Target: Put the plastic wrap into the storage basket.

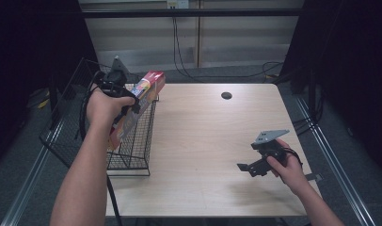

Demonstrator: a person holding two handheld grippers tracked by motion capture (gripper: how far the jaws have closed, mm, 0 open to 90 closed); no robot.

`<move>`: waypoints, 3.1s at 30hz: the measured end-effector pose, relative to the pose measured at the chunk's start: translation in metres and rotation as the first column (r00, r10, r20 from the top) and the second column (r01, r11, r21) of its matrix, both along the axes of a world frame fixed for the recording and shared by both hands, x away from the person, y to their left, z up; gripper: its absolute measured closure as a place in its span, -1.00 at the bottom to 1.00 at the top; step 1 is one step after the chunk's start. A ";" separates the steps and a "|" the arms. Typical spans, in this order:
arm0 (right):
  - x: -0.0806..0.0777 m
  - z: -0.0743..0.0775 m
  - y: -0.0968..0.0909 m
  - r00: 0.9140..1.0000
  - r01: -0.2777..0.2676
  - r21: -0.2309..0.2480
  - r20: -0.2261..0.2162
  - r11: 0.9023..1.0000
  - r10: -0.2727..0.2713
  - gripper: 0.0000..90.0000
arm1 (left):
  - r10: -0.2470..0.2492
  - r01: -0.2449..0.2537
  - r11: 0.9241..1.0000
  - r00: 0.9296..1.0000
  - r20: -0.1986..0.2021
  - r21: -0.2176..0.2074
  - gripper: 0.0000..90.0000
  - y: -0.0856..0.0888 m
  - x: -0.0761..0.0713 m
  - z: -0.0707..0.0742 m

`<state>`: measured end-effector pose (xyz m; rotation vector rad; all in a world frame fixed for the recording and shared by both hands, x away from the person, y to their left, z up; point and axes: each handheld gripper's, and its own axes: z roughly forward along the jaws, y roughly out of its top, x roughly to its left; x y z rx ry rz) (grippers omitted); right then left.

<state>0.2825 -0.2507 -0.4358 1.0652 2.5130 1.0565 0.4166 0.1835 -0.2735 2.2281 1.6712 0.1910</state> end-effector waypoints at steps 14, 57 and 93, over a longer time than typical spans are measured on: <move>0.000 -0.001 0.000 1.000 0.004 -0.004 -0.001 1.000 -0.004 -0.95 | 0.087 -0.087 0.996 0.996 0.008 -0.001 -0.04 0.023 -0.004 0.007; -0.001 -0.005 0.002 1.000 0.000 -0.017 -0.010 1.000 -0.001 -0.95 | 0.312 -0.314 0.949 0.948 0.067 0.016 -0.04 0.080 -0.019 0.022; -0.002 -0.006 0.005 1.000 -0.008 -0.021 -0.012 1.000 0.007 -0.95 | 0.397 -0.397 0.917 0.918 0.011 0.034 -0.06 0.101 -0.024 -0.001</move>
